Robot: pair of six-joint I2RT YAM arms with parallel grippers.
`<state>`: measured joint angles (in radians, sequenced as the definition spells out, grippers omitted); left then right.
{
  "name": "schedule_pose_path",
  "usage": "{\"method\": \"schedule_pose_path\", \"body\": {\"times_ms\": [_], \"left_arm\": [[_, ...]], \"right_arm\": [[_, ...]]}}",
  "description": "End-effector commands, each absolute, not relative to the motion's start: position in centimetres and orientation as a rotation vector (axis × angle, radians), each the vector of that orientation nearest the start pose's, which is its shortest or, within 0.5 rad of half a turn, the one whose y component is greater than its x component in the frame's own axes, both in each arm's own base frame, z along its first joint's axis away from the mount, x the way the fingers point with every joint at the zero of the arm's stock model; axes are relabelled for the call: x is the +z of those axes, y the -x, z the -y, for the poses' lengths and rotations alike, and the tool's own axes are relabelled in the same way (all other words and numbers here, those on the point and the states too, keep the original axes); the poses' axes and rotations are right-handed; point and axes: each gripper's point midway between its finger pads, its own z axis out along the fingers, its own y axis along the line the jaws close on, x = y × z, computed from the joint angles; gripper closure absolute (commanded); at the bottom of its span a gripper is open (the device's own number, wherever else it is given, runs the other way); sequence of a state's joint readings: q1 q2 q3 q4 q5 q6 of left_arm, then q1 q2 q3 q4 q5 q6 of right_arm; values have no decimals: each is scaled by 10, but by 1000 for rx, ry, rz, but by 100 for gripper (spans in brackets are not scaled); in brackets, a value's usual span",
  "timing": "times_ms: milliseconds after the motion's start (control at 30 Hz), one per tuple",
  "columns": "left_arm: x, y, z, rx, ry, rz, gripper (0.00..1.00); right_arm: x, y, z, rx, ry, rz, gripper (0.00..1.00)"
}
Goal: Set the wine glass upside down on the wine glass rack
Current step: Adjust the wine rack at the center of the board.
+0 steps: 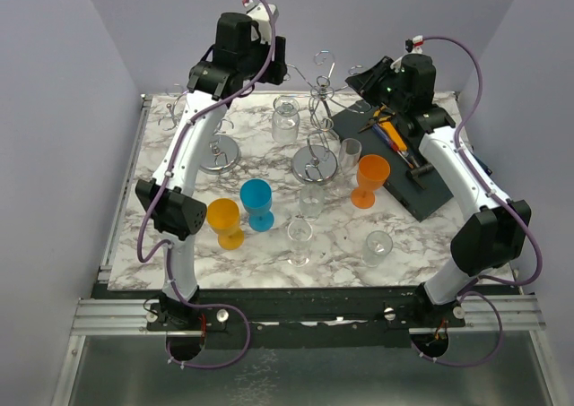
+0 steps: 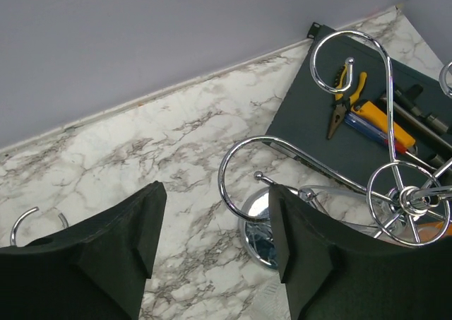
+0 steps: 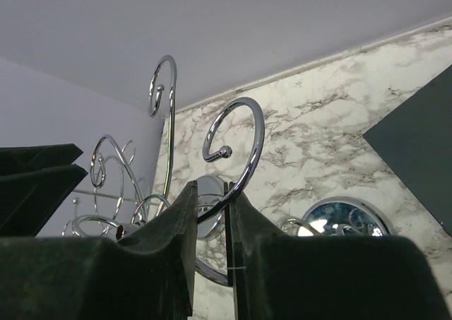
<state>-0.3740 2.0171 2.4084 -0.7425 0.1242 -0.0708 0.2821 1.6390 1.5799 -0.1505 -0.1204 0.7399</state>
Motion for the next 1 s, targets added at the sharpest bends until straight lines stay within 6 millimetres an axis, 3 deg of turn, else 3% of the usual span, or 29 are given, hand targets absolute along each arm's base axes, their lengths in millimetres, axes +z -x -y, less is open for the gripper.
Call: {"method": "schedule_pose_path", "body": {"times_ms": [0,300,633,833,967], "left_arm": [[371,-510,234,-489,-358,-1922,38],[363,-519,228,-510,-316,-1942,52],[350,-525,240,-581,-319,-1959,61],[355,-528,243,-596,-311,-1943,81],[373,-530,234,-544,-288,-1892,100]], "right_arm": [[297,-478,-187,739,-301,-1954,80],[298,-478,-187,734,-291,-1950,80],[296,-477,-191,757,-278,-1957,80],[291,-476,-202,807,-269,-1979,81],[286,-475,-214,824,-249,-1999,83]]}}
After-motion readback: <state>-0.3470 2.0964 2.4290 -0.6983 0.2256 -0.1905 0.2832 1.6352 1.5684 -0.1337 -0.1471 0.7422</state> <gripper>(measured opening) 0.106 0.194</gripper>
